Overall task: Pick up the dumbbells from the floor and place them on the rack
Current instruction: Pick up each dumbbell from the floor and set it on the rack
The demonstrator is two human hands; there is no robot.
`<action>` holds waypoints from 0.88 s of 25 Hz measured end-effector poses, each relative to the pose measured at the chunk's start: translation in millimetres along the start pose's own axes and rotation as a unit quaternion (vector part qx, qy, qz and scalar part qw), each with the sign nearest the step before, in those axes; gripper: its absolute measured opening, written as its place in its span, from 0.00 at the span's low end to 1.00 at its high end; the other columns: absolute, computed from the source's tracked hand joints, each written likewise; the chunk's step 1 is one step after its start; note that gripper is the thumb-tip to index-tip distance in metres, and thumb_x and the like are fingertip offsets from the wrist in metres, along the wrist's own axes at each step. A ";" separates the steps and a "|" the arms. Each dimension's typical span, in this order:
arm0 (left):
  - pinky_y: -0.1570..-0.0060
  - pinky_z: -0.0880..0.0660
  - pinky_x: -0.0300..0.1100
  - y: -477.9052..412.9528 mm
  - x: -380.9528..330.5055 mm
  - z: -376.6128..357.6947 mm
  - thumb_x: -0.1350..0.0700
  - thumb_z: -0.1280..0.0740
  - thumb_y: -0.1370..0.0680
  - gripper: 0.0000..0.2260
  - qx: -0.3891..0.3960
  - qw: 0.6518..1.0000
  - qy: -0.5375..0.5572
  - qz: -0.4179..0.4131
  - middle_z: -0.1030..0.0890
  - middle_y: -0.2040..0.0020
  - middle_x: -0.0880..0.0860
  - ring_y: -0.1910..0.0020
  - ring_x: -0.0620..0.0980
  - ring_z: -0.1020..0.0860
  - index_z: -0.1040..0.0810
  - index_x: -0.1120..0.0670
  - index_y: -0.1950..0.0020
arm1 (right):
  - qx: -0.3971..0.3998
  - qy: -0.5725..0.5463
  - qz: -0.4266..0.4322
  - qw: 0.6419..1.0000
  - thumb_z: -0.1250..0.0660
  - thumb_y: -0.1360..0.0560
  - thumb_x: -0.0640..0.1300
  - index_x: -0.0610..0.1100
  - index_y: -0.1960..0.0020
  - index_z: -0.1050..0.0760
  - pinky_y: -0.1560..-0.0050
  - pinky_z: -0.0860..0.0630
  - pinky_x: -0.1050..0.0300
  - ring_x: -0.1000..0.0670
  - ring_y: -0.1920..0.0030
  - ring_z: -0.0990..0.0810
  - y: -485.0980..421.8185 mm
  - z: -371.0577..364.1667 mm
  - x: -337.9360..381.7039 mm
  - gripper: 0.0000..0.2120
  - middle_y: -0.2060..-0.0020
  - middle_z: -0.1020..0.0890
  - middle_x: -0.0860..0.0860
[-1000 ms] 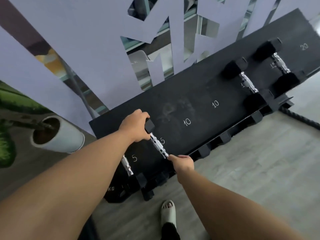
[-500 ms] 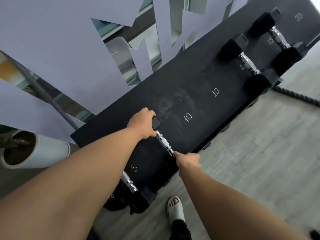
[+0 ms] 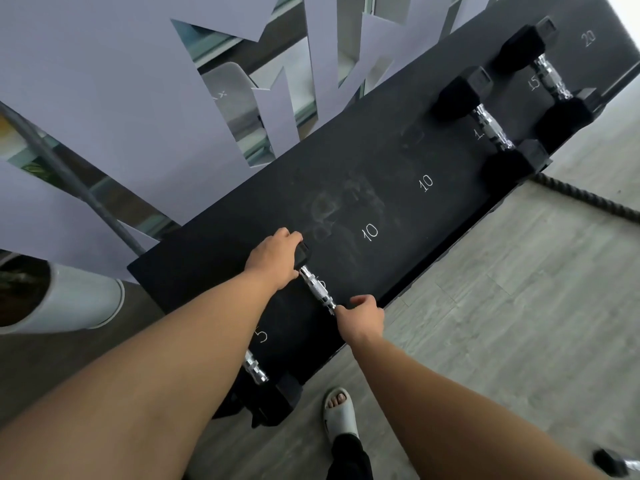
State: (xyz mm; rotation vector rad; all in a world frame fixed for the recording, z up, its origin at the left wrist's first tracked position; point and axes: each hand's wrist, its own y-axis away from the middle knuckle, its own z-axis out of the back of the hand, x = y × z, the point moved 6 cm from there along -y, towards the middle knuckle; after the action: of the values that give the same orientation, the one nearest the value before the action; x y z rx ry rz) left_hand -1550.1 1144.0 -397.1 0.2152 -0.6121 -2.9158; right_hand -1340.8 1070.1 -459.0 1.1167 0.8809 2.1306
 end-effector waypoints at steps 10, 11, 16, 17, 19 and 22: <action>0.45 0.23 0.52 73.5 97.4 87.1 0.32 0.34 0.26 0.29 -0.032 0.992 0.040 0.112 0.23 0.35 0.49 0.38 0.54 0.23 0.27 0.45 0.30 | 0.045 0.097 0.125 0.986 0.32 0.26 0.50 0.48 0.35 0.27 0.39 0.20 0.44 0.39 0.40 0.20 45.6 19.4 52.1 0.20 0.38 0.22 0.46; 0.46 0.24 0.51 84.9 103.6 95.5 0.32 0.34 0.26 0.28 -0.039 0.991 0.046 0.117 0.22 0.36 0.49 0.39 0.53 0.23 0.26 0.45 0.31 | 0.047 0.099 0.132 0.985 0.32 0.25 0.50 0.48 0.34 0.28 0.39 0.21 0.44 0.40 0.40 0.20 51.0 19.9 55.0 0.20 0.38 0.21 0.45; 0.53 0.27 0.47 157.9 115.4 106.6 0.32 0.36 0.26 0.26 -0.077 0.982 0.046 0.166 0.22 0.39 0.46 0.42 0.51 0.22 0.25 0.44 0.34 | 0.091 0.131 0.183 0.970 0.33 0.24 0.50 0.48 0.34 0.28 0.38 0.22 0.44 0.41 0.38 0.22 87.5 -0.2 53.1 0.20 0.37 0.23 0.46; 0.53 0.27 0.47 171.9 113.4 101.1 0.32 0.36 0.26 0.26 -0.078 0.981 0.049 0.174 0.22 0.39 0.46 0.42 0.51 0.22 0.25 0.44 0.34 | 0.103 0.136 0.189 0.967 0.33 0.24 0.50 0.48 0.34 0.27 0.38 0.22 0.45 0.41 0.37 0.23 94.7 -7.1 47.0 0.20 0.36 0.23 0.46; 0.52 0.26 0.47 193.2 106.3 88.5 0.33 0.35 0.25 0.24 -0.079 0.979 0.057 0.180 0.22 0.39 0.46 0.42 0.51 0.22 0.25 0.44 0.34 | 0.122 0.144 0.193 0.963 0.33 0.24 0.50 0.48 0.33 0.27 0.37 0.24 0.47 0.41 0.36 0.24 107.4 -19.4 32.4 0.20 0.35 0.24 0.46; 0.49 0.23 0.49 211.5 96.6 70.5 0.35 0.34 0.25 0.24 -0.080 0.979 0.060 0.180 0.23 0.38 0.47 0.42 0.51 0.23 0.25 0.44 0.33 | 0.145 0.152 0.185 0.960 0.33 0.24 0.50 0.48 0.34 0.28 0.39 0.24 0.49 0.40 0.36 0.25 120.5 -31.1 1.8 0.20 0.36 0.26 0.46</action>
State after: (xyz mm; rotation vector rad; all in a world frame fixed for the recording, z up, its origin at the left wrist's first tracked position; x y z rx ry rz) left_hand -1631.1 962.6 -257.3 0.2309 -0.3512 -2.5643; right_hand -1389.9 987.9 -379.5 1.1885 1.2382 2.5929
